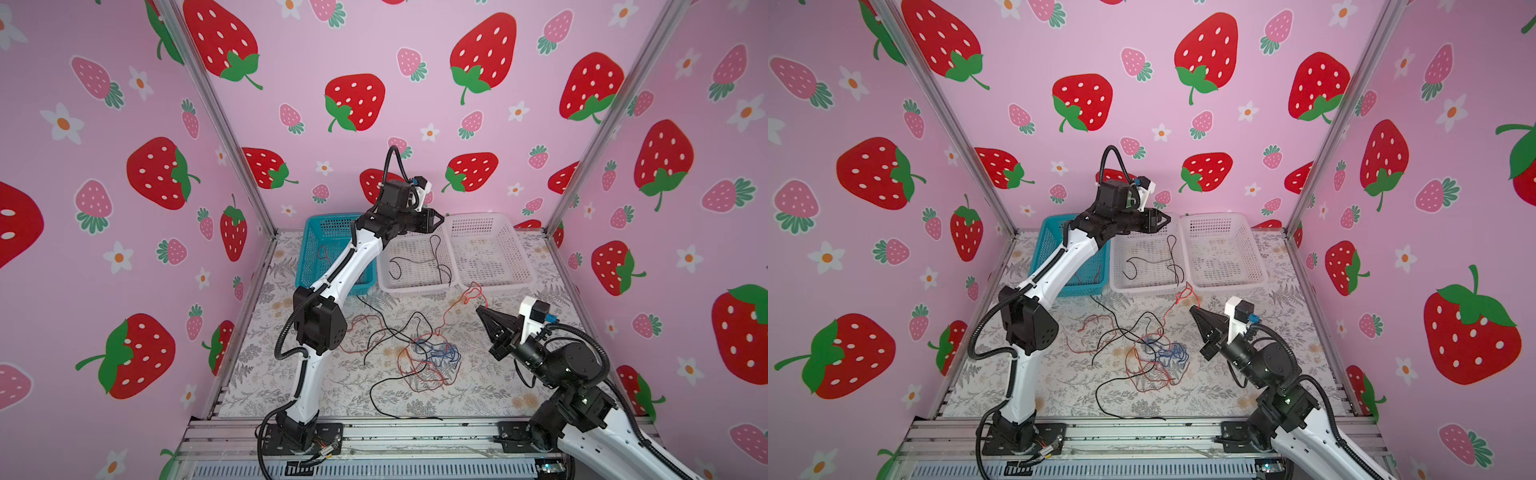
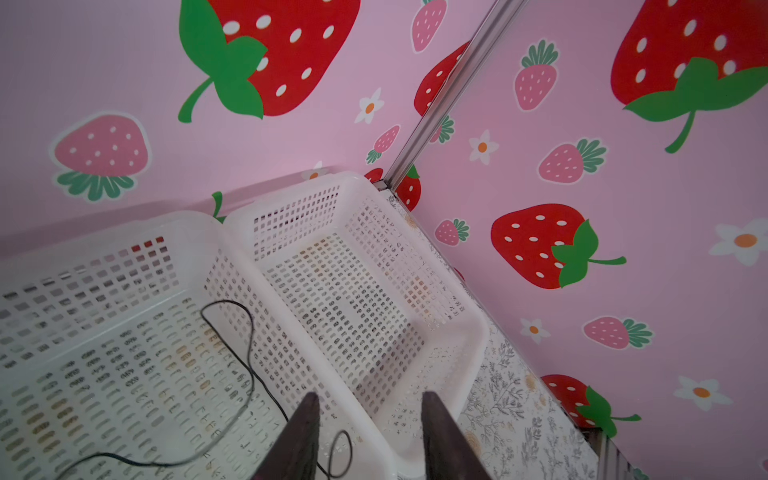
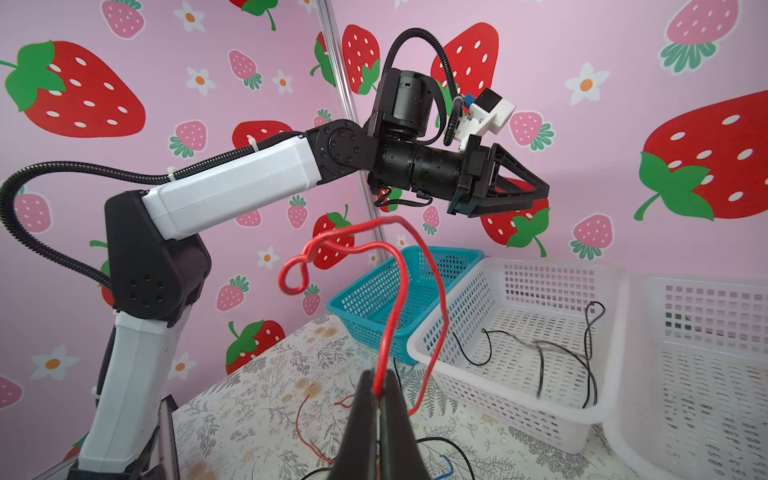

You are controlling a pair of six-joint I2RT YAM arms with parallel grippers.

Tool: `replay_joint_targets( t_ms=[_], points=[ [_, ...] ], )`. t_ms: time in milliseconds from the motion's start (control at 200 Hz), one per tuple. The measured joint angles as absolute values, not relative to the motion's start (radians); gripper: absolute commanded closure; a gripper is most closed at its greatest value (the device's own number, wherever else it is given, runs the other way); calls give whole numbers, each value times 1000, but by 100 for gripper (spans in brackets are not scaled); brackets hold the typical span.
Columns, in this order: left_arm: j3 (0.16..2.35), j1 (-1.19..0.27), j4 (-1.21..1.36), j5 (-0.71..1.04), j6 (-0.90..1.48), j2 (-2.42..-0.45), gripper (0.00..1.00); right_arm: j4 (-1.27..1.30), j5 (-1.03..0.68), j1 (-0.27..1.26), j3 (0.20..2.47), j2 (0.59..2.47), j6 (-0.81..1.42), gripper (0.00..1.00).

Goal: Untangle the cables

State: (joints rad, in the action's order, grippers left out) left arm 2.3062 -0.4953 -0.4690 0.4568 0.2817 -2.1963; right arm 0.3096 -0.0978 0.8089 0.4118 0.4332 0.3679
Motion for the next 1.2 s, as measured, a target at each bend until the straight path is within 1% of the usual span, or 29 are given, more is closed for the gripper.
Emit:
replay_joint_targets(
  t_ms=[105,220,330,415,490,575,700,865,970,1200],
  points=[
    [2243,-495,-479,456,270,-2149,44,305,-99,809,442,472,360,100],
    [2077,-494,-469,453,262,-2012,35,305,-98,809,450,486,353,100],
    [1875,-493,-428,452,270,-1815,23,305,-99,810,461,510,351,100],
    [1714,-493,-381,450,281,-1645,18,304,-101,811,477,524,348,100],
    [1560,-494,-335,444,292,-1491,17,303,-104,812,497,536,345,100],
    [1383,-501,-294,435,293,-1325,9,300,-112,812,528,549,342,100],
    [1152,-537,-278,416,288,-1133,9,301,-126,815,559,566,340,100],
    [955,-606,-282,422,255,-1021,9,306,-163,816,583,596,344,100],
    [893,-632,-299,435,211,-1002,9,308,-197,816,605,617,351,100],
    [850,-638,-293,475,116,-999,11,313,-270,816,642,632,379,100]
  ],
)
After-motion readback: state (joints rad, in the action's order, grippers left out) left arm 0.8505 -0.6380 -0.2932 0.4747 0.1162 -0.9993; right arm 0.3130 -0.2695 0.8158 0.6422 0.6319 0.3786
